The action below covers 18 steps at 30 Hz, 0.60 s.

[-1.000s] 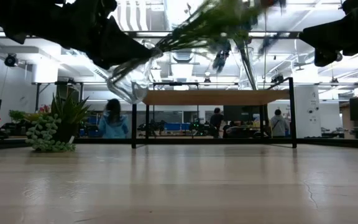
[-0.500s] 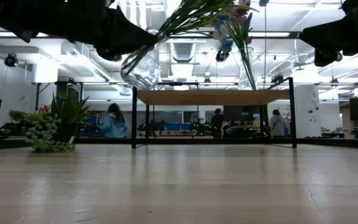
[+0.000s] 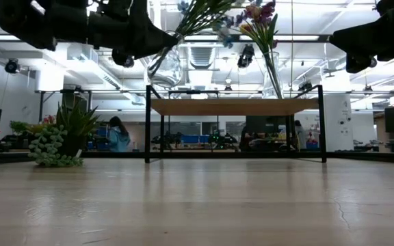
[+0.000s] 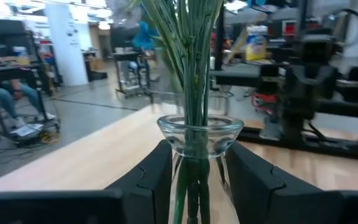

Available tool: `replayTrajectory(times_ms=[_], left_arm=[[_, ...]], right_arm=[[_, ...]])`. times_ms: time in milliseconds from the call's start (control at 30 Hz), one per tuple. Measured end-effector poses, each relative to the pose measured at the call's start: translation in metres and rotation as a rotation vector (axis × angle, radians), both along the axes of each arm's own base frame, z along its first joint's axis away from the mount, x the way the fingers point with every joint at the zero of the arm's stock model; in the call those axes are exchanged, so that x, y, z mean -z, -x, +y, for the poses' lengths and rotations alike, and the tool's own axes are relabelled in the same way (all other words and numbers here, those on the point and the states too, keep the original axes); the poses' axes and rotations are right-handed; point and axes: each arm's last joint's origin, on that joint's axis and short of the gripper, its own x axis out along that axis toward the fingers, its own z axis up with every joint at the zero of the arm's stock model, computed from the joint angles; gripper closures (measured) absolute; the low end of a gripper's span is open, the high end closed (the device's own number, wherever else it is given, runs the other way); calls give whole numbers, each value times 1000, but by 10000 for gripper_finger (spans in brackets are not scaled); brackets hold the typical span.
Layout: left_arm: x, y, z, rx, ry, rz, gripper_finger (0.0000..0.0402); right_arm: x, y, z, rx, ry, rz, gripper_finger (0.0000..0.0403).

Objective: Pick and place flowers into a vace then onto a shelf
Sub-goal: Put the transparent vase on the shelf

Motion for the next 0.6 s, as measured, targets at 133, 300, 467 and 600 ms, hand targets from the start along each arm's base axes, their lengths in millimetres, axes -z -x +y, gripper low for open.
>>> replayTrajectory(times_ms=[133, 300, 467, 600], left_arm=[[-5, 1, 14, -55, 1, -52, 293], [-8, 1, 28, -55, -21, -81, 293], [-10, 1, 37, -34, -40, -133, 293], [-6, -11, 45, -16, -58, -152, 293]], right_arm=[[0, 0, 0, 0, 0, 0, 350], [0, 0, 0, 0, 3, 0, 351], [0, 0, 0, 0, 5, 0, 351], [0, 0, 0, 2, 11, 0, 351]])
